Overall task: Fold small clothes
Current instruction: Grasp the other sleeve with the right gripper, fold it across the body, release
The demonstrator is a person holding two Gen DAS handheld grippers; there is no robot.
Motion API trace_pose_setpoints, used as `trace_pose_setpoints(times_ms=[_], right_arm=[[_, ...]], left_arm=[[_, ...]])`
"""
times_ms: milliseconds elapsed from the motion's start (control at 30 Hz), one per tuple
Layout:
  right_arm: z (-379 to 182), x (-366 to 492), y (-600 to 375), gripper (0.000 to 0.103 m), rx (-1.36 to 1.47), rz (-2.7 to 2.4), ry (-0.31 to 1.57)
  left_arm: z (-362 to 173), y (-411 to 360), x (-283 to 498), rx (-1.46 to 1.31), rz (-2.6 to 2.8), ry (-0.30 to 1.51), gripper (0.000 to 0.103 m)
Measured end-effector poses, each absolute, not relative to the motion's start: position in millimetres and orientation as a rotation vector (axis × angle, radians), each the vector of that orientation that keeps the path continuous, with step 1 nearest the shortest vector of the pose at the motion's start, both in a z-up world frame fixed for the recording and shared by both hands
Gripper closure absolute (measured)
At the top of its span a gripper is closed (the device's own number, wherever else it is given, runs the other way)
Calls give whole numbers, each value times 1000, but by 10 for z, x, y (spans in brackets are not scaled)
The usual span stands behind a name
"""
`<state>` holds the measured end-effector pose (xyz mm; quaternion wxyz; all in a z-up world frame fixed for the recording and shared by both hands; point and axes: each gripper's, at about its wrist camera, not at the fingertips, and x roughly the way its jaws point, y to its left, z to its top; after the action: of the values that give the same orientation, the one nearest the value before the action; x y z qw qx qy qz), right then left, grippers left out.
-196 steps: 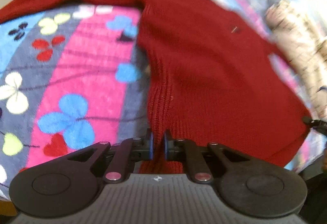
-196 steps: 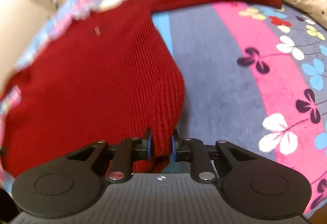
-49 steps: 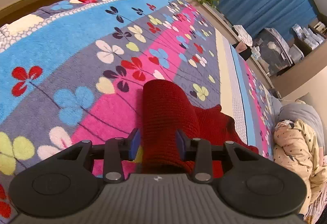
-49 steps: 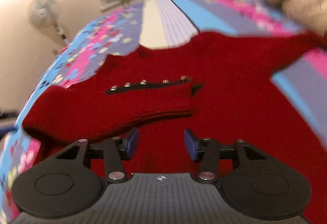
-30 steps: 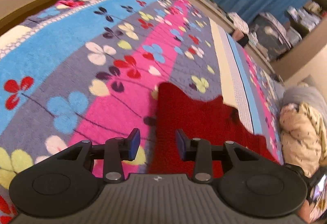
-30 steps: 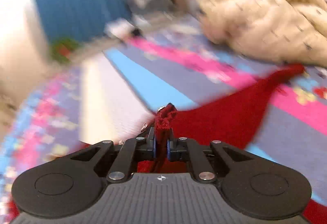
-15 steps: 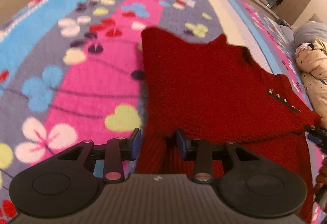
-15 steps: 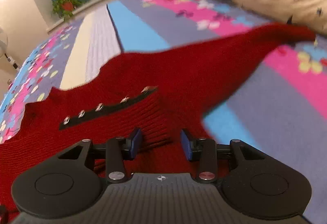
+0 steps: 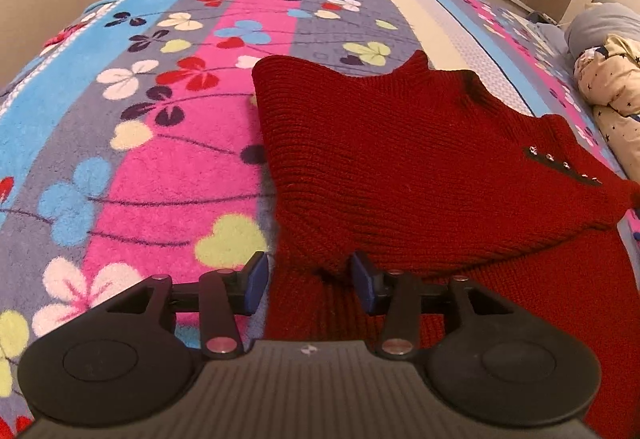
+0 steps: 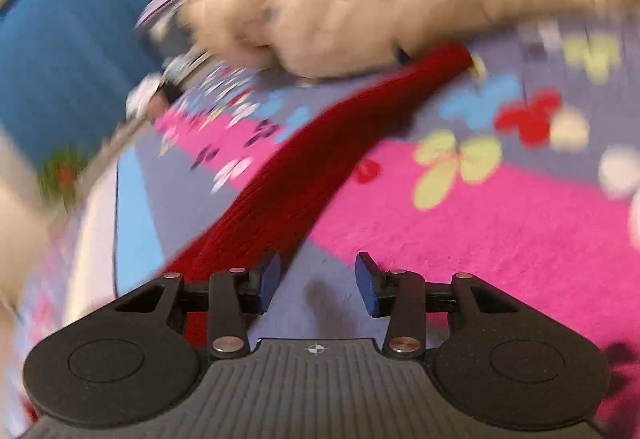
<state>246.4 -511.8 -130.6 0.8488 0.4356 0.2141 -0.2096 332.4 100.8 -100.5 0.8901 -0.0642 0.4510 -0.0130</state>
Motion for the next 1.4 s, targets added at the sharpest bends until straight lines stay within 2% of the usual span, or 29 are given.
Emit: trace_pose_setpoints(times_ms=[200, 333, 367, 400, 433, 467, 667, 733, 833, 933, 1000, 1100, 1233, 1333, 1400], right_arm=[[-1518, 2756, -5530, 60, 1086, -399, 338], [-1547, 2939, -5532, 61, 1037, -393, 315], [-1538, 2965, -5519, 63, 1030, -396, 315], [-1524, 2978, -5518, 70, 1029, -397, 314], [-1527, 2981, -5529, 80, 1039, -403, 311], [-1541, 2969, -5548, 94, 1057, -406, 308], [-1187, 2745, -5349, 96, 1017, -574, 224], [-872, 2728, -5165, 96, 922, -619, 206], [-209, 2772, -4636, 97, 613, -603, 161], [314, 2771, -3791, 96, 300, -420, 45], [489, 2789, -3095, 97, 107, -205, 34], [377, 2622, -1896, 96, -266, 239, 87], [-420, 2245, -894, 95, -582, 658, 417], [-896, 2081, -818, 95, -612, 626, 606], [-849, 1985, -990, 87, -527, 582, 605]], left_arm=[[-1042, 994, 3339, -128, -32, 923, 49], [-1059, 985, 3355, -125, -37, 916, 49], [-1063, 988, 3360, -127, -38, 916, 49], [-1065, 989, 3361, -127, -39, 916, 49], [-1065, 992, 3363, -127, -40, 916, 49], [-1063, 994, 3364, -127, -40, 917, 49], [-1054, 990, 3369, -120, -37, 922, 49], [-1048, 989, 3372, -120, -35, 926, 49], [-1042, 995, 3374, -129, -34, 934, 49], [-1018, 1006, 3365, -135, -35, 944, 49], [-1005, 1035, 3354, -152, -38, 958, 49], [-969, 1122, 3338, -196, -42, 971, 50], [-847, 1298, 3315, -285, -27, 957, 50], [-747, 1417, 3301, -344, -23, 937, 50], [-689, 1477, 3296, -384, -26, 919, 50]])
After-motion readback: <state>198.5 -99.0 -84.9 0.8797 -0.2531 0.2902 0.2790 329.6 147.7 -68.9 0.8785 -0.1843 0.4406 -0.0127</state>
